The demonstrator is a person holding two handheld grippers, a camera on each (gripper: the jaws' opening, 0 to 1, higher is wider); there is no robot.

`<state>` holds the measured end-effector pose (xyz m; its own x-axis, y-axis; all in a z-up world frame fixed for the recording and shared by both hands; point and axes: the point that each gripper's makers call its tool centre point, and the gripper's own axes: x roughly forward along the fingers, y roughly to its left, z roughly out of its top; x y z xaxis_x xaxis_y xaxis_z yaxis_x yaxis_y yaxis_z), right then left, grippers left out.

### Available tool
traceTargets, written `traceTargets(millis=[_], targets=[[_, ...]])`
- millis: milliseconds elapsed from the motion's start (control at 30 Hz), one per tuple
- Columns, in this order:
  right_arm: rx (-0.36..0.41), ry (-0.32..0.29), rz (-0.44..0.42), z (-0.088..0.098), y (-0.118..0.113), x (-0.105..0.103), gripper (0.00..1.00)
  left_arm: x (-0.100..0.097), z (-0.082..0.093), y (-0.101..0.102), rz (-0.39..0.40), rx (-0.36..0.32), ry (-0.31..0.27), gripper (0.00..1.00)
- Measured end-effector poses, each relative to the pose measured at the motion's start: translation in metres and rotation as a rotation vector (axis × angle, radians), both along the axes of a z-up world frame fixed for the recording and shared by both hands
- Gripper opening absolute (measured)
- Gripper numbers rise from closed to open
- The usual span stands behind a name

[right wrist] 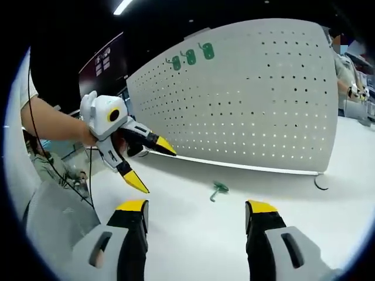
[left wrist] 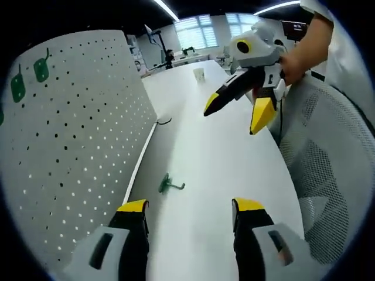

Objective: Insert the hook assembly into the mounting plate slot until the hook locks in place.

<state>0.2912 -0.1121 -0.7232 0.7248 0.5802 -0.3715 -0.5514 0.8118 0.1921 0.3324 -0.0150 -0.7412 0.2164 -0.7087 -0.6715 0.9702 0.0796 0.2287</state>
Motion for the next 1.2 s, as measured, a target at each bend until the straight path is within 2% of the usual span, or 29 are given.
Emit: traceTargets(millis=[500, 567, 1200], targets=[[0.005, 0.010, -0.008, -0.001, -0.001, 0.000, 0.65, 0.014, -0.015, -0.012, -0.073, 0.071, -0.005, 0.58], [0.006, 0.013, -0.008, -0.003, -0.002, 0.000, 0.65, 0.017, -0.019, -0.013, -0.088, 0.097, -0.015, 0.58], [0.000, 0.013, 0.005, -0.001, 0.001, -0.002, 0.64, 0.037, -0.041, -0.028, -0.178, 0.163, -0.018, 0.54]])
